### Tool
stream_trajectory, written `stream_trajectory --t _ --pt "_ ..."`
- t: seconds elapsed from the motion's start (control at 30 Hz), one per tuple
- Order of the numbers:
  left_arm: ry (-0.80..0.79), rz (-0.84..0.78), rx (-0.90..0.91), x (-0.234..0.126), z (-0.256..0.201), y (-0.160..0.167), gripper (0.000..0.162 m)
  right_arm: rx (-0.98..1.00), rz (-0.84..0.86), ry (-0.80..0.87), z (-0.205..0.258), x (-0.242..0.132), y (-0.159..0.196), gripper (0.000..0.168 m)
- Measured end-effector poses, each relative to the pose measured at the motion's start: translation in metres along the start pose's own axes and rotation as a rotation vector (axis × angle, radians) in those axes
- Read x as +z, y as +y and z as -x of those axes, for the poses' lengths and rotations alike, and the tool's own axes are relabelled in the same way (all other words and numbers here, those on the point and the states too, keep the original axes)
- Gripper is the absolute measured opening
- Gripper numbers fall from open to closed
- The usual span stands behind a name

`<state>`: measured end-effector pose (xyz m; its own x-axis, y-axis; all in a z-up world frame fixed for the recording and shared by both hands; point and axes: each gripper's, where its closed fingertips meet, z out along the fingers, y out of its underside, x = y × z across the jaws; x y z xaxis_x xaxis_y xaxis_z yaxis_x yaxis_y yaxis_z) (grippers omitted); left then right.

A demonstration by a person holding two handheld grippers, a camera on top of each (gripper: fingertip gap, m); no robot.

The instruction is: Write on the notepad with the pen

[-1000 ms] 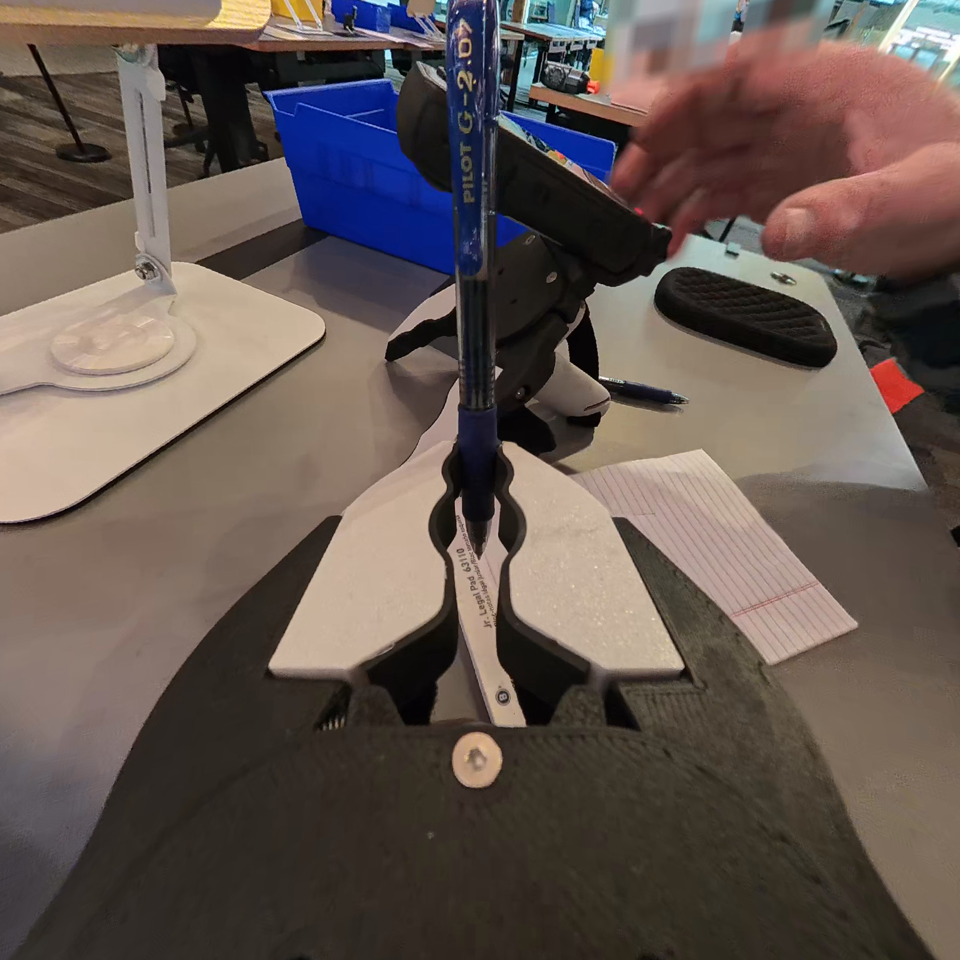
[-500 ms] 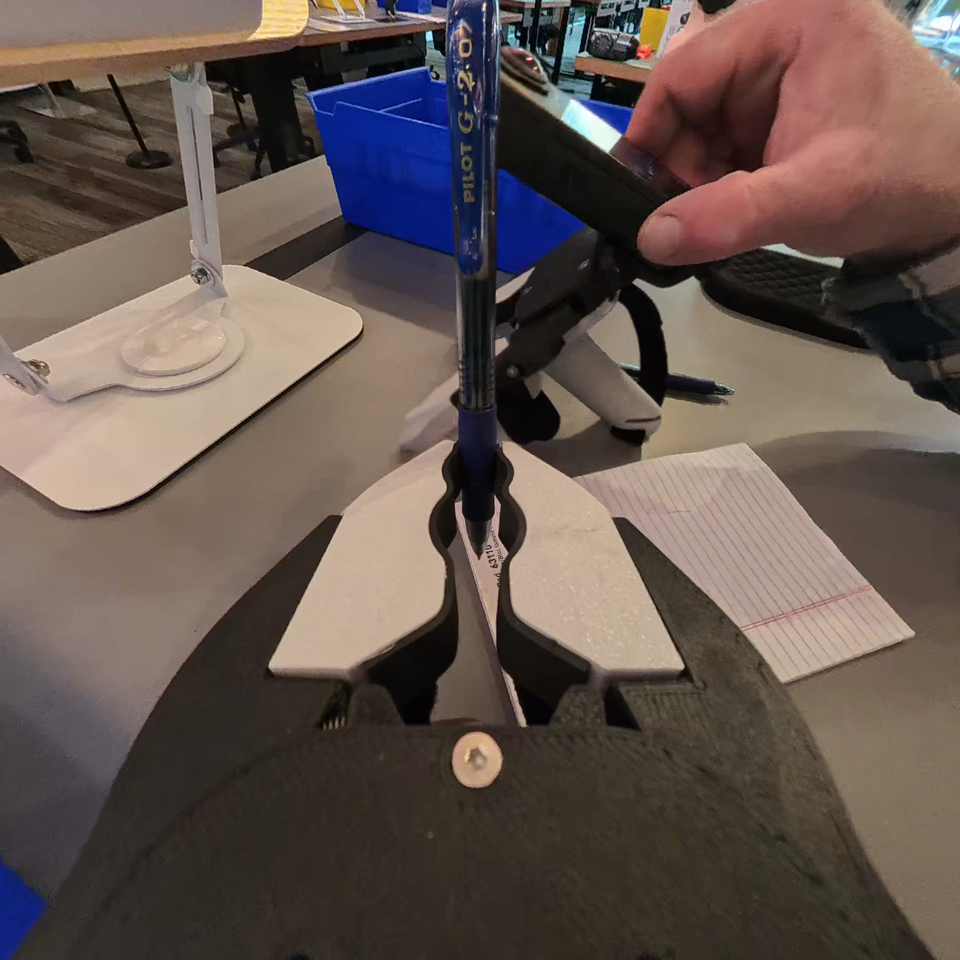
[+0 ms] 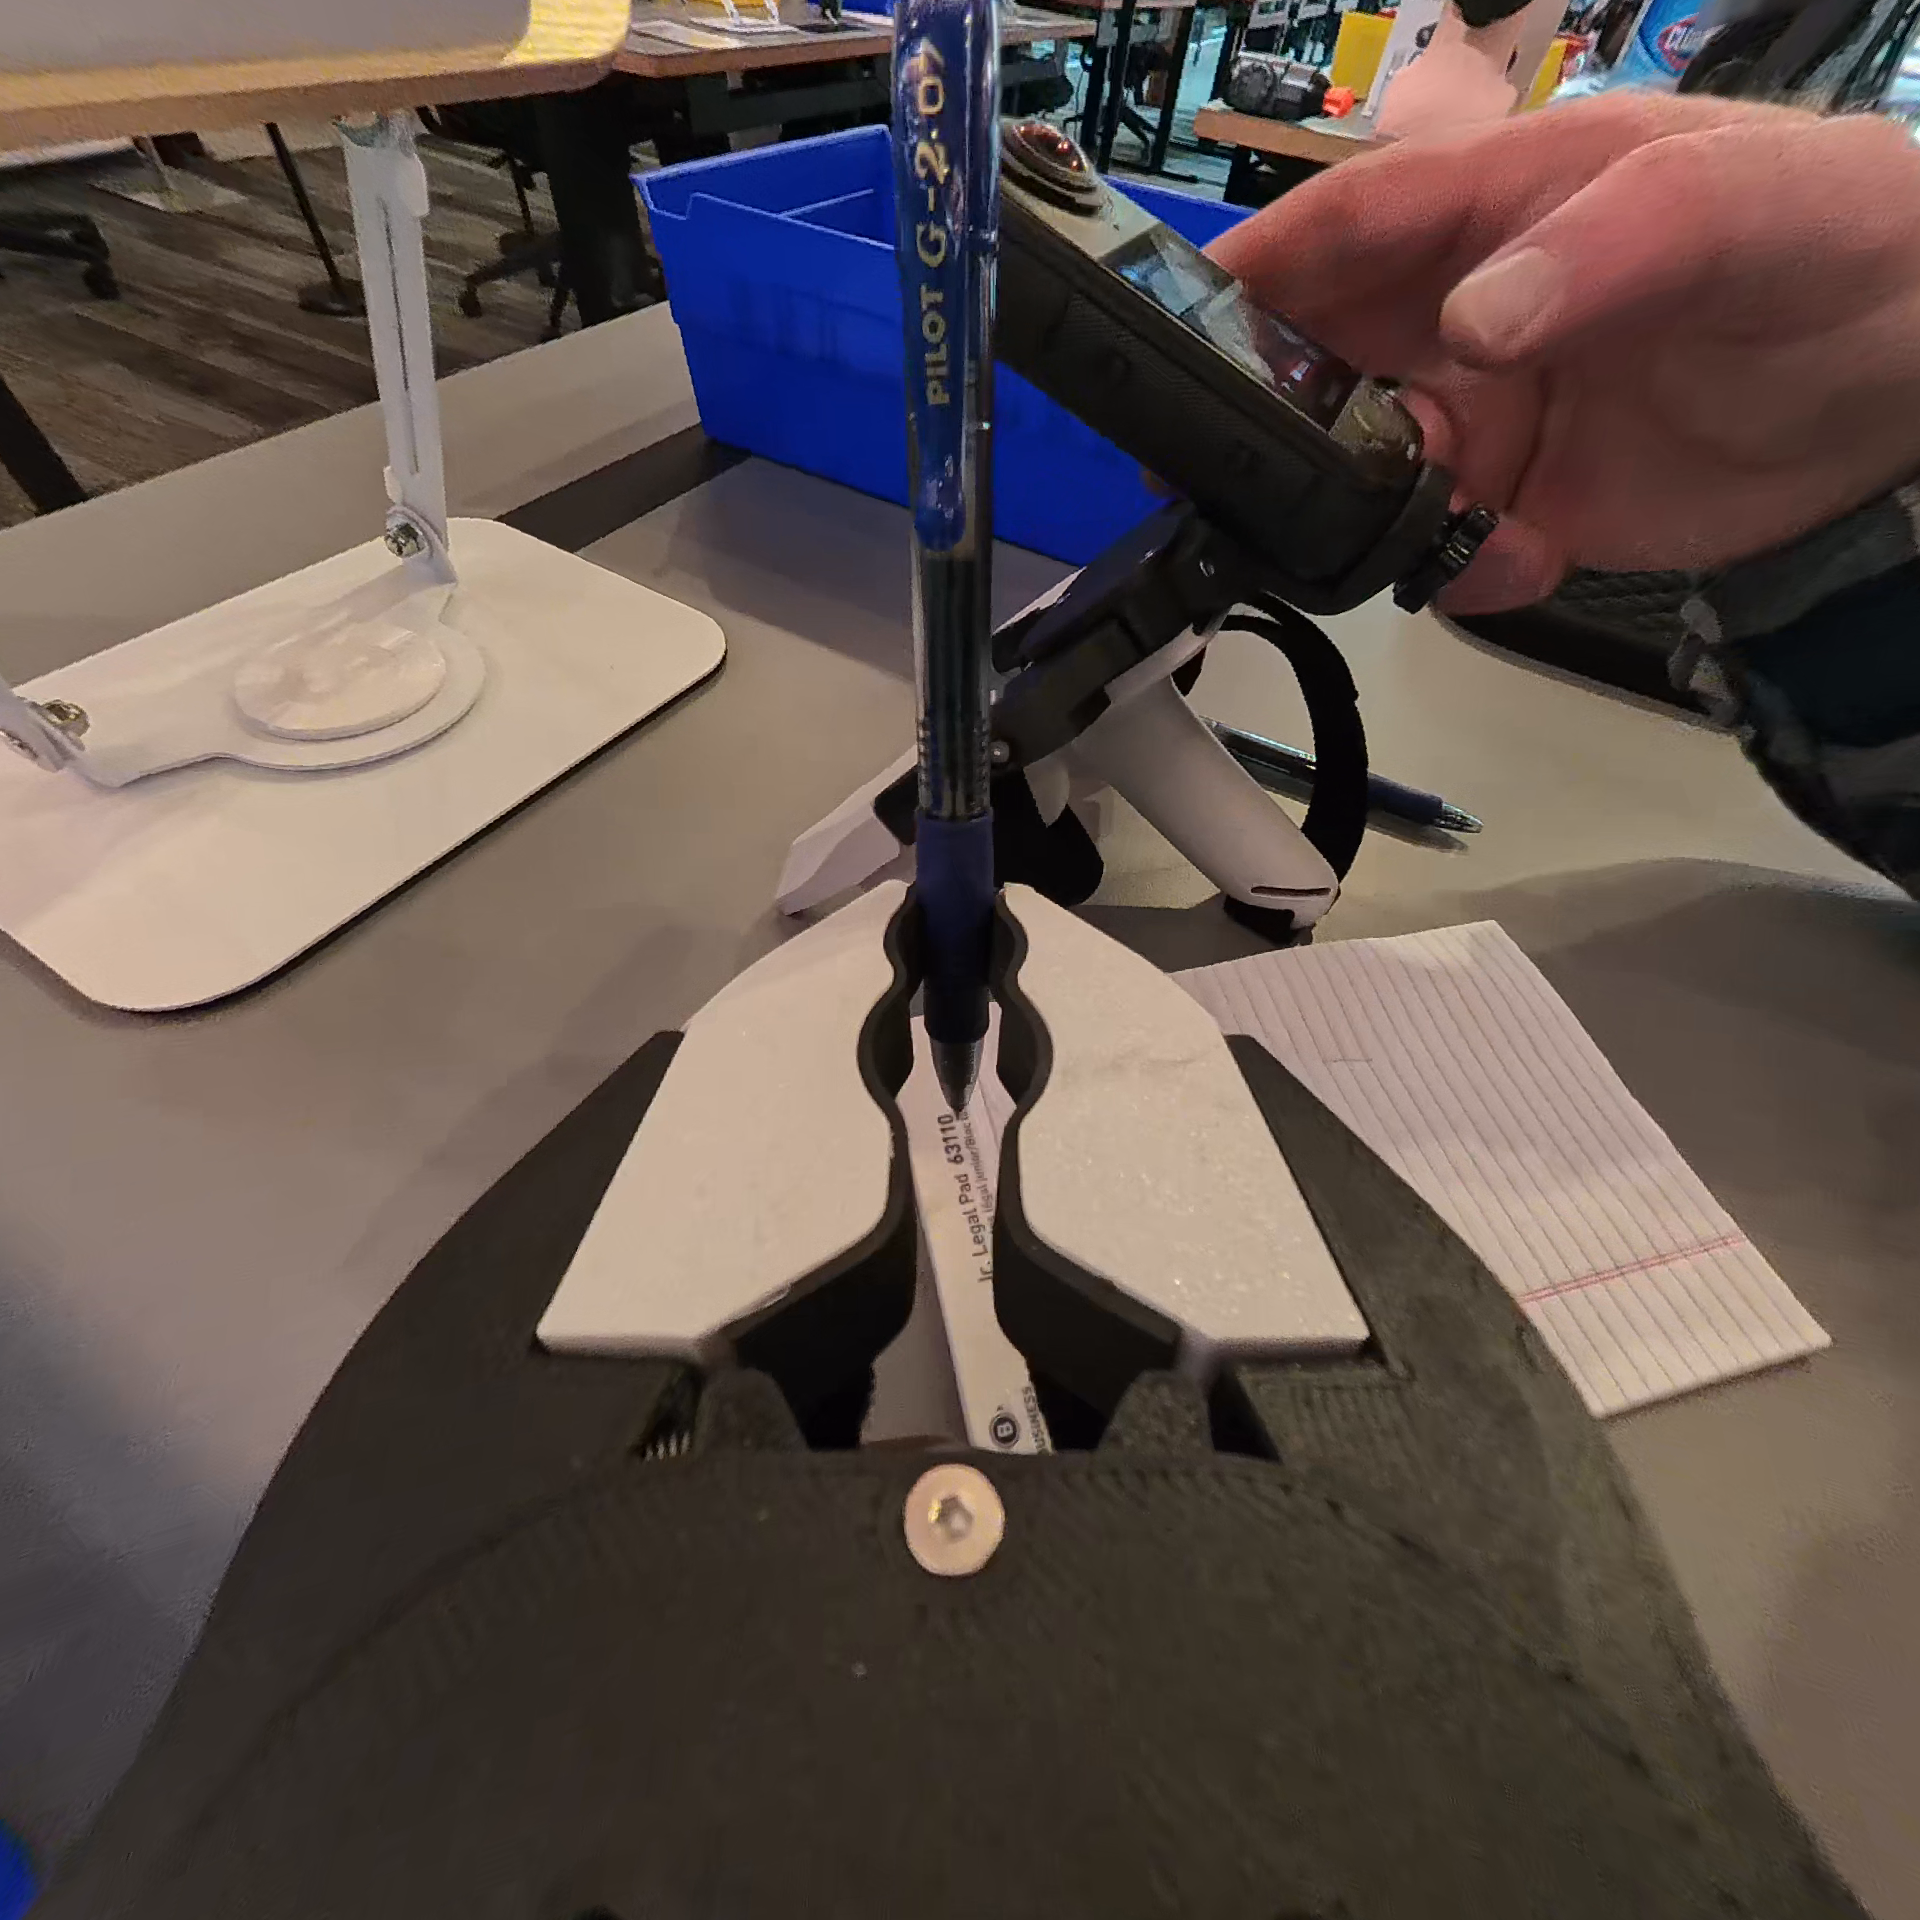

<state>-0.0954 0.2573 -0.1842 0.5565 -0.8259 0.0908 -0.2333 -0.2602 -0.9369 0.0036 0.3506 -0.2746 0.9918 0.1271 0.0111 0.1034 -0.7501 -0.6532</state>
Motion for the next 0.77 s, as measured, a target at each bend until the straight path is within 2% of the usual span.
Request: stream_trajectory --t 0.77 --pt "-0.004 0.02 -0.003 0.0088 -0.0006 0.0097 0.01 0.014 0.003 0.011 0.0002 0.003 -0.0003 0.147"
